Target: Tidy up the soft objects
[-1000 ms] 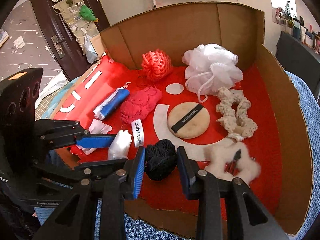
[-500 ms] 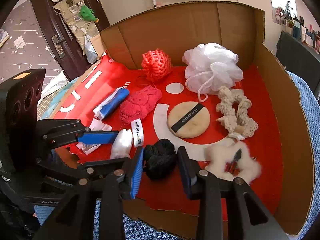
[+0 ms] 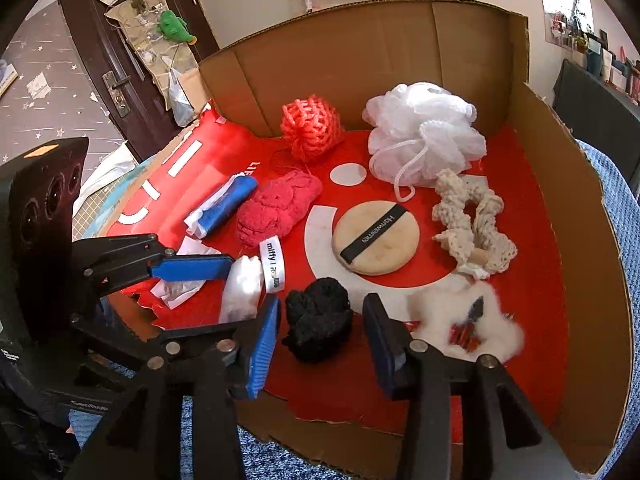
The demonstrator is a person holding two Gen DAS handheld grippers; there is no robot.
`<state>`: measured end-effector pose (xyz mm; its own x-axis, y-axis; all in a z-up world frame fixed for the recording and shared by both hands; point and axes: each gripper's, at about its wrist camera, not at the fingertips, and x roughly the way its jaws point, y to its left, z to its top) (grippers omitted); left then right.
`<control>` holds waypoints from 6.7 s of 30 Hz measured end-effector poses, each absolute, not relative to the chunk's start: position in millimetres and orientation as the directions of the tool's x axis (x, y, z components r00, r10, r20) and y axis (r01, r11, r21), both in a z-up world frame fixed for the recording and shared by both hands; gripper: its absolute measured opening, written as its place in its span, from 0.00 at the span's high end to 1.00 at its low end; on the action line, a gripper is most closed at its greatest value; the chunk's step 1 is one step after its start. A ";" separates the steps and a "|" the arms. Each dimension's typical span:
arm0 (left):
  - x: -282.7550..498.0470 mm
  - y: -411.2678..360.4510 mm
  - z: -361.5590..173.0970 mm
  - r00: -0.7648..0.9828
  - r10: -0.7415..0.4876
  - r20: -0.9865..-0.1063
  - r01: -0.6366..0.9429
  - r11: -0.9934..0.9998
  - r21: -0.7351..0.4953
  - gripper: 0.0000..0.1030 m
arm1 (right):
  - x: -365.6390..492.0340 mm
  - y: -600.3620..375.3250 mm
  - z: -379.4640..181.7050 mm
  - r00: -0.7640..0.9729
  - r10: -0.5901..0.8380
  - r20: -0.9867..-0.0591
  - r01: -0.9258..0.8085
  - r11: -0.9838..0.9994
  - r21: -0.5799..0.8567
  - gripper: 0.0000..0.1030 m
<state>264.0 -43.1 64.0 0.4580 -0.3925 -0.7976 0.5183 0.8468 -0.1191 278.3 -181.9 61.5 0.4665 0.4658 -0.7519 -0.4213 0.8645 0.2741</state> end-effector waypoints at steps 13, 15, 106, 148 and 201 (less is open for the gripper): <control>251.0 -42.5 74.7 0.495 -0.390 -0.777 0.517 0.851 -0.098 0.37 | 273.3 -184.3 69.0 0.486 0.463 -0.741 -0.416 0.869 0.269 0.44; 247.5 -40.7 77.5 0.504 -0.390 -0.771 0.511 0.854 -0.097 0.37 | 271.6 -184.3 71.7 0.492 0.460 -0.739 -0.416 0.870 0.265 0.42; 227.5 5.7 76.6 0.821 -0.029 -0.571 0.048 0.999 0.018 0.05 | 243.7 -190.2 80.2 0.813 0.101 -0.574 -0.166 0.984 -0.061 0.00; 227.7 6.2 77.2 0.820 -0.030 -0.572 0.048 0.999 0.018 0.05 | 244.0 -190.6 80.3 0.812 0.099 -0.575 -0.165 0.984 -0.064 0.00; 136.3 -7.3 34.0 0.629 0.009 -0.778 0.002 1.000 0.013 0.05 | 144.7 -213.7 42.4 0.626 0.053 -0.778 -0.107 0.994 -0.018 0.00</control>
<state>136.3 -7.3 34.0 0.6286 0.0086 -0.7777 0.0021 0.9999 0.0128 144.7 -213.7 42.4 0.6262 0.0530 -0.7778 -0.1066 0.9941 -0.0181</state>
